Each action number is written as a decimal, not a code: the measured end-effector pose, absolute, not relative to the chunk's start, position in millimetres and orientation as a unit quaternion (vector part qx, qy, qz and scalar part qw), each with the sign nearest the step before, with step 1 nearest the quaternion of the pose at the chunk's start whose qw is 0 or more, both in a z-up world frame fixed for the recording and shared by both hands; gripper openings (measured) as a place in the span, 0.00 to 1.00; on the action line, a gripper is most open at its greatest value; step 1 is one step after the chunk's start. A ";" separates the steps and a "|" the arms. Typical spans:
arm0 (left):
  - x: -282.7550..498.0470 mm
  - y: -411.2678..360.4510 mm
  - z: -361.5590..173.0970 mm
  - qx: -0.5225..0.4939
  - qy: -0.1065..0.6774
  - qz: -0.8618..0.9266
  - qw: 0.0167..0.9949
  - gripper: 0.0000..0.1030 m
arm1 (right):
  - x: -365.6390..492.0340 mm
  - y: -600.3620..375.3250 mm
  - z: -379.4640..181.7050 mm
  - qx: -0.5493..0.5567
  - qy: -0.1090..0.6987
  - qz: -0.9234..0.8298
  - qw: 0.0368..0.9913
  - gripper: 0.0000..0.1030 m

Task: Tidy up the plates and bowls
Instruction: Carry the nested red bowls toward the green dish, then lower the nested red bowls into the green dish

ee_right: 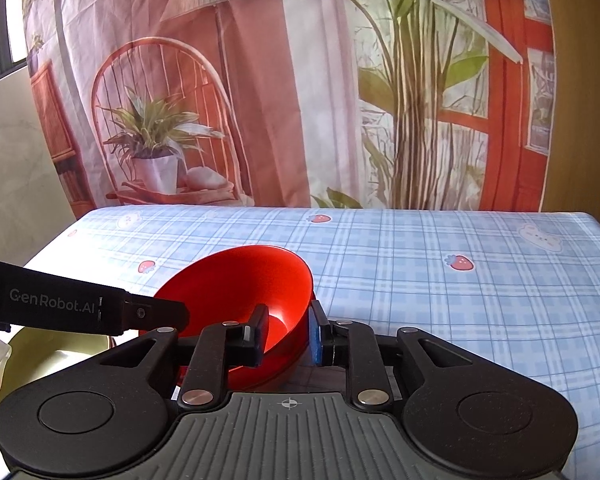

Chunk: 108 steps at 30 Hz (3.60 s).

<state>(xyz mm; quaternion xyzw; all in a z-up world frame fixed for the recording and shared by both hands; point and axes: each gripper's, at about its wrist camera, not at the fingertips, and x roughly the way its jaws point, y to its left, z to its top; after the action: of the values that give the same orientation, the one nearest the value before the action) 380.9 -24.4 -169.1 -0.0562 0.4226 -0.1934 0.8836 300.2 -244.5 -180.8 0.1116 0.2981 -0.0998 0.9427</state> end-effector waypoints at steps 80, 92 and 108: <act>298.6 54.7 -125.1 -0.144 0.380 -0.142 0.902 0.31 | 259.0 -182.0 -146.1 0.175 0.246 -0.023 0.953 0.22; 286.5 100.9 -133.3 -0.168 0.389 -0.095 0.901 0.31 | 277.1 -129.7 -155.6 0.156 0.274 0.024 0.949 0.22; 286.4 115.5 -161.7 -0.178 0.416 -0.079 0.888 0.31 | 285.8 -115.0 -179.8 0.152 0.317 0.033 0.936 0.21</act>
<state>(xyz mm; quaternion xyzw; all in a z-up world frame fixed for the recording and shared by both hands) 286.4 115.5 -161.7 -0.1781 0.4162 -0.0790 0.8881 285.8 -115.0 -179.8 0.1518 0.3168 0.0331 0.9357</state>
